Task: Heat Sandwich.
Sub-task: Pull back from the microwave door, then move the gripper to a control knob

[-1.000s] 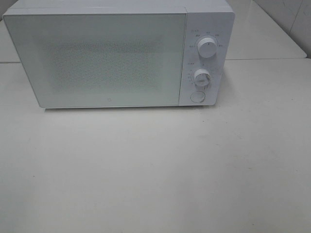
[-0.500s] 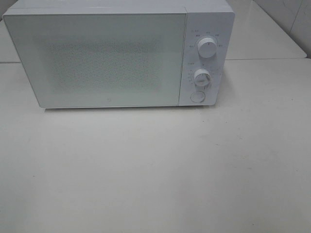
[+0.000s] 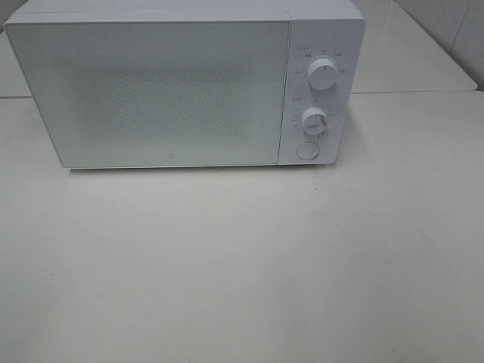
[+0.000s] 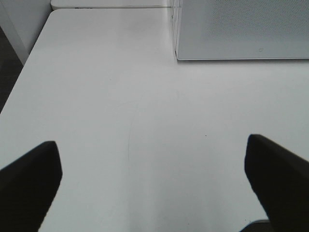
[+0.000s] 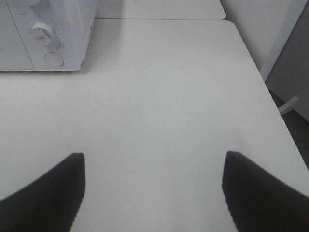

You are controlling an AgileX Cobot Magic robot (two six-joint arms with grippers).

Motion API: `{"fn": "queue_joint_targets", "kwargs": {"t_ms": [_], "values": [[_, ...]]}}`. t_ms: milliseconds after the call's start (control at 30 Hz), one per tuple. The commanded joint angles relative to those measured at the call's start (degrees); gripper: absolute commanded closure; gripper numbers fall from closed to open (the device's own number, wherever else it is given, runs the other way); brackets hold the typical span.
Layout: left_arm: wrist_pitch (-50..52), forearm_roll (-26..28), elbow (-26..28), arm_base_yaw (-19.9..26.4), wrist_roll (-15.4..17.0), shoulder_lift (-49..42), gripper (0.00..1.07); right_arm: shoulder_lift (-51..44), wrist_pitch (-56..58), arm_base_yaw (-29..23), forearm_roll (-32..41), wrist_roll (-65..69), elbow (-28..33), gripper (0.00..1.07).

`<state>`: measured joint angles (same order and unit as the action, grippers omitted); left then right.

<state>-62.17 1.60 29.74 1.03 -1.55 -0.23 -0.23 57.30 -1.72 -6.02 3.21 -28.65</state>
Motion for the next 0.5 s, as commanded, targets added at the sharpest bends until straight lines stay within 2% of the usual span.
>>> {"fn": "queue_joint_targets", "kwargs": {"t_ms": [33, 500], "values": [[0.9, 0.5, -0.1, 0.1, 0.1, -1.4, 0.09, 1.0, -1.5, 0.5, -0.1, -0.6, -2.1, 0.32], [0.9, 0.5, -0.1, 0.1, 0.1, -1.4, 0.09, 14.1, -17.5, 0.5, -0.1, -0.5, -3.0, 0.32]]}}
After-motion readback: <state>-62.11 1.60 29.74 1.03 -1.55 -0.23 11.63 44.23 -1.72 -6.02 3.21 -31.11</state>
